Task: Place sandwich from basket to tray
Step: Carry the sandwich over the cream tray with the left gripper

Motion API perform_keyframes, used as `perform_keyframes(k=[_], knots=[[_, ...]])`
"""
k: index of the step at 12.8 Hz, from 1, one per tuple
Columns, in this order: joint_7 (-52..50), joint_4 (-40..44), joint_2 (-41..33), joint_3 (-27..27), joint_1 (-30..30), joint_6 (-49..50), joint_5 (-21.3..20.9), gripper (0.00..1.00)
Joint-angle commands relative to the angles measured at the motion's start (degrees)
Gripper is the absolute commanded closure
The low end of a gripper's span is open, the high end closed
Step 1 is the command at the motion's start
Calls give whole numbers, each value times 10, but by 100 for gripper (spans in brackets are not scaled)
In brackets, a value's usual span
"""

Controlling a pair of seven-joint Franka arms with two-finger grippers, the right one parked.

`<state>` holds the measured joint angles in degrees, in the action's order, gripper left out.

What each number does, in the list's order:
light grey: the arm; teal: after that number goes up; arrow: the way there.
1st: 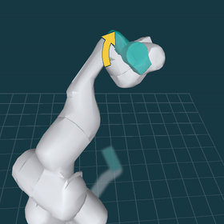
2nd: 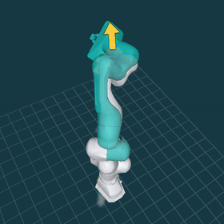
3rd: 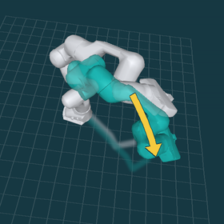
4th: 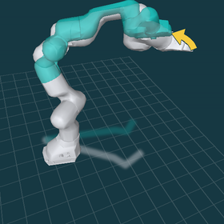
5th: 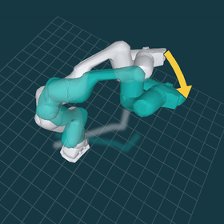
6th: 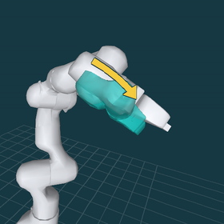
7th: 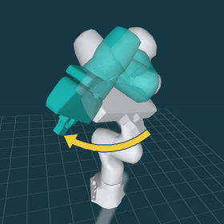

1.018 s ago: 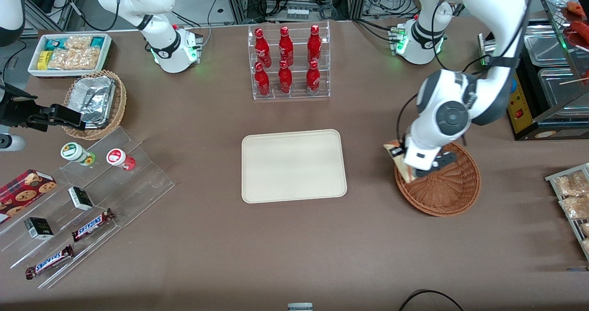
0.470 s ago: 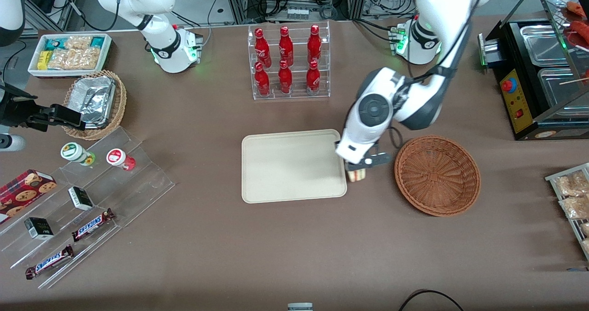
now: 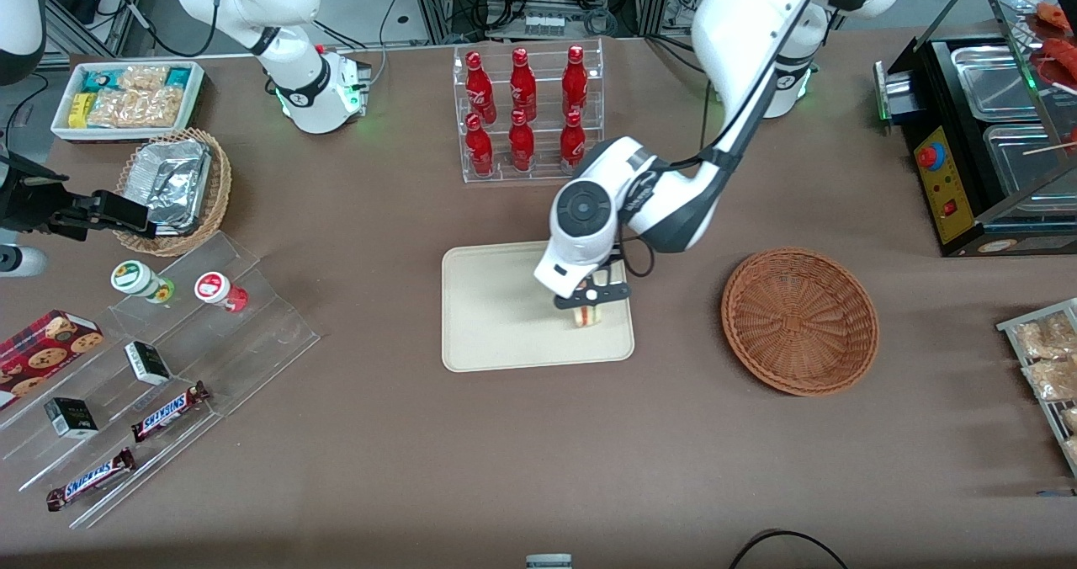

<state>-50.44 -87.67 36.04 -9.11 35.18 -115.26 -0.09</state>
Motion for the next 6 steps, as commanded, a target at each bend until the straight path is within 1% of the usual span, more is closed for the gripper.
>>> perform_keyframes(k=[1, 5, 6], knots=[[-16, 75, 48, 8, 30, 21, -6, 100], [-20, 123, 88, 12, 52, 28, -10, 100], [-20, 133, 94, 12, 55, 36, -24, 100]])
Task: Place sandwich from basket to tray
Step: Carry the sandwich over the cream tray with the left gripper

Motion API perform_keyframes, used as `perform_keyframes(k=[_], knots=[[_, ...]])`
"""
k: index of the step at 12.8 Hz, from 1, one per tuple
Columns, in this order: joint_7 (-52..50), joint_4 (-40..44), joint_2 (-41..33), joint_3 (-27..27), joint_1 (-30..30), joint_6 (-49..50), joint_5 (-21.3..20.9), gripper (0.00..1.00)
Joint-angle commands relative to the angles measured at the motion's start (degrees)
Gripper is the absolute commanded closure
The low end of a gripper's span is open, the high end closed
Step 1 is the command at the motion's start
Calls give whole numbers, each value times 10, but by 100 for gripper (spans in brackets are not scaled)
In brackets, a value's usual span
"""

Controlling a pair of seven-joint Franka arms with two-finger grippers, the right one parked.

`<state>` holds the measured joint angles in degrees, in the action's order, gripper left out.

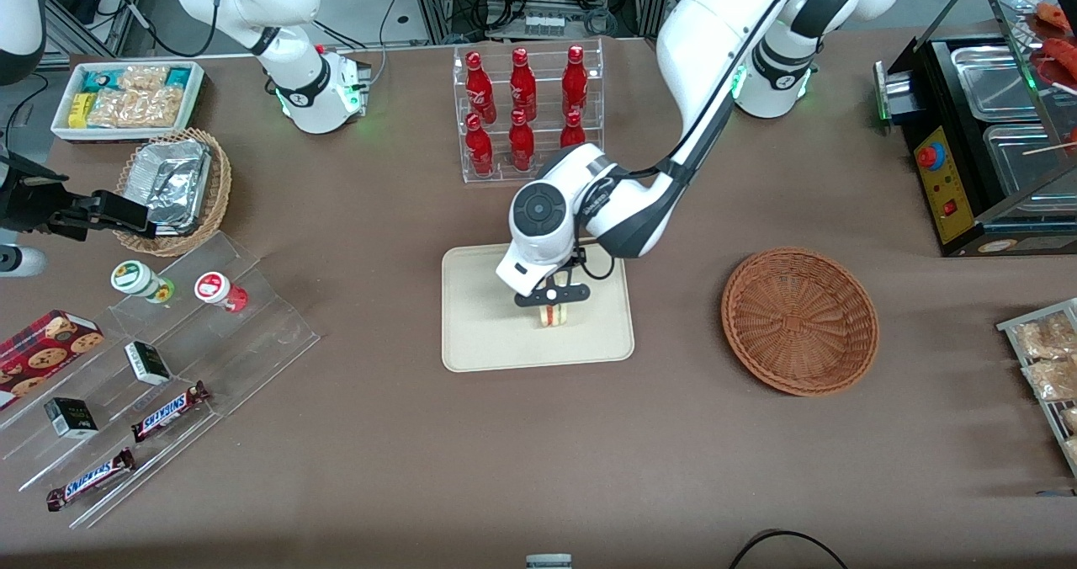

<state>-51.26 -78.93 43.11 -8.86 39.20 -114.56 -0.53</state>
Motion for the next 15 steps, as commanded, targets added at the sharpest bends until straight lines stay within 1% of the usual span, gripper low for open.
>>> perform_keyframes(k=[1, 4, 5, 9, 14, 15], knots=[[-12, 64, 33, 9, 15, 44, -24, 100], [-12, 140, 72, 9, 19, 96, -26, 100], [-15, 148, 78, 9, 22, 98, -26, 100], [-24, 168, 95, 11, 25, 97, -27, 100], [-38, 172, 102, 11, 25, 92, -28, 100], [-46, 177, 108, 11, 25, 92, -36, 100]])
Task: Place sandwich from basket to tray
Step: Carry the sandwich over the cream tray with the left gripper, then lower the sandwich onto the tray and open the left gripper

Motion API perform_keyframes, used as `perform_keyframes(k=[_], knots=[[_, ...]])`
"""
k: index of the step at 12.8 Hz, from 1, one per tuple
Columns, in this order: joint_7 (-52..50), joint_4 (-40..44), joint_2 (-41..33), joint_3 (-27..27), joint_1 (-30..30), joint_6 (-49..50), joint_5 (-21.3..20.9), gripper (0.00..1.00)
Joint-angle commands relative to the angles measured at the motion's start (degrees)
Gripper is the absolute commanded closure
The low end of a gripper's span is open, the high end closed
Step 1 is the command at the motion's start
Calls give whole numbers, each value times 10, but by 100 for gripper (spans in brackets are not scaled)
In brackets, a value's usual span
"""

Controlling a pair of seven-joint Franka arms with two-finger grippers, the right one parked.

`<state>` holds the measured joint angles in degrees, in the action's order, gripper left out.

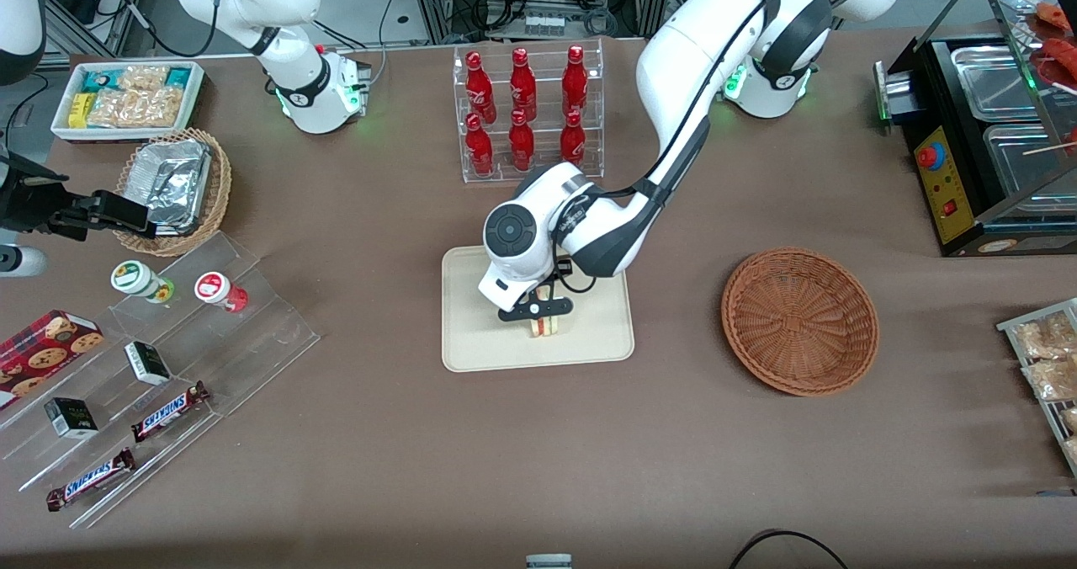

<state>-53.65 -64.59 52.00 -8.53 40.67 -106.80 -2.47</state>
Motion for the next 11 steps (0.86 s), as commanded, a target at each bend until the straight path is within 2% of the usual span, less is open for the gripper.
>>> perform_keyframes(k=[1, 5, 6, 7, 8, 9, 11], knots=[[-34, 36, 22, 8, 11, 13, -25, 100], [-43, 37, 29, 7, 11, 5, -26, 100], [-43, 37, 29, 6, 11, 2, -26, 95], [-44, 37, 29, 5, 11, -2, -25, 53], [-44, 37, 28, 5, 10, -4, -25, 7], [-44, 37, 28, 5, 10, -5, -25, 0], [-43, 37, 24, 6, 10, -2, -25, 0]])
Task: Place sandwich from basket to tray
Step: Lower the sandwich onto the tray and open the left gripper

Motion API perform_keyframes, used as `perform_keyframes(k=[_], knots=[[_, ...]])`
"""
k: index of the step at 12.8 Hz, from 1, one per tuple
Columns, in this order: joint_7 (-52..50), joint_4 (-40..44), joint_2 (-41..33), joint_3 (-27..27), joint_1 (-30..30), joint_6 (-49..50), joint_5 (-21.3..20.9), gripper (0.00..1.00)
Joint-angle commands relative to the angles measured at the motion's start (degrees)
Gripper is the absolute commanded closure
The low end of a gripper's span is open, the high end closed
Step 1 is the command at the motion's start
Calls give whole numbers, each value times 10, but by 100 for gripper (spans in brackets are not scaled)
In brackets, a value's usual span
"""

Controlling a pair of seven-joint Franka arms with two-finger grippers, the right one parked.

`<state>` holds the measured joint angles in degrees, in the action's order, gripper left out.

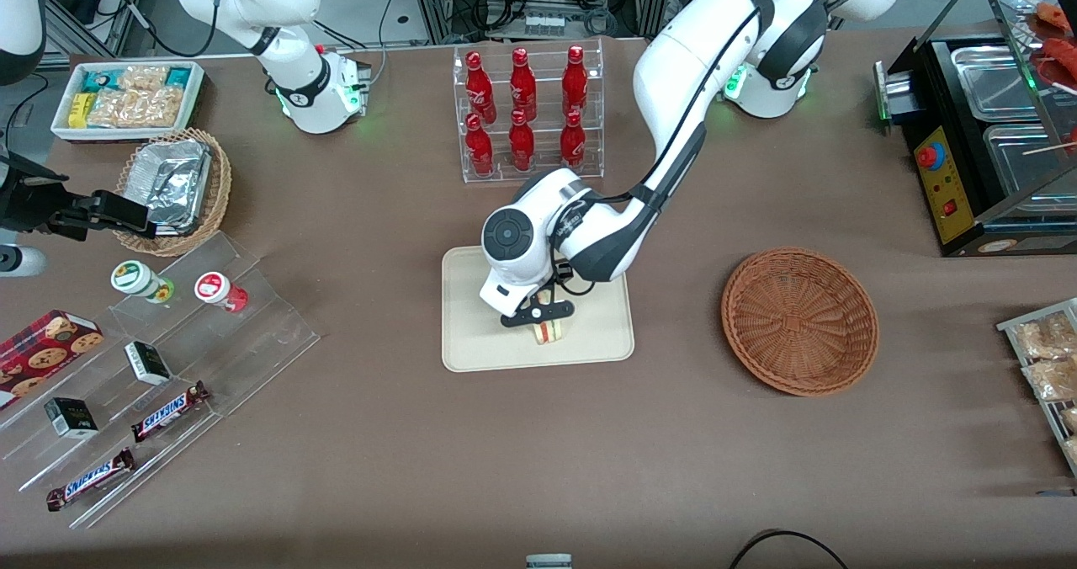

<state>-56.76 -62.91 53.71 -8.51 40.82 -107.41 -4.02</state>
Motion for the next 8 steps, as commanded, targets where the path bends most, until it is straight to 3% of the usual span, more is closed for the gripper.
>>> perform_keyframes(k=[1, 8], knots=[[-12, 20, 4, 6, 8, 6, -10, 0], [-8, 21, -41, 7, 1, 38, -10, 0]])
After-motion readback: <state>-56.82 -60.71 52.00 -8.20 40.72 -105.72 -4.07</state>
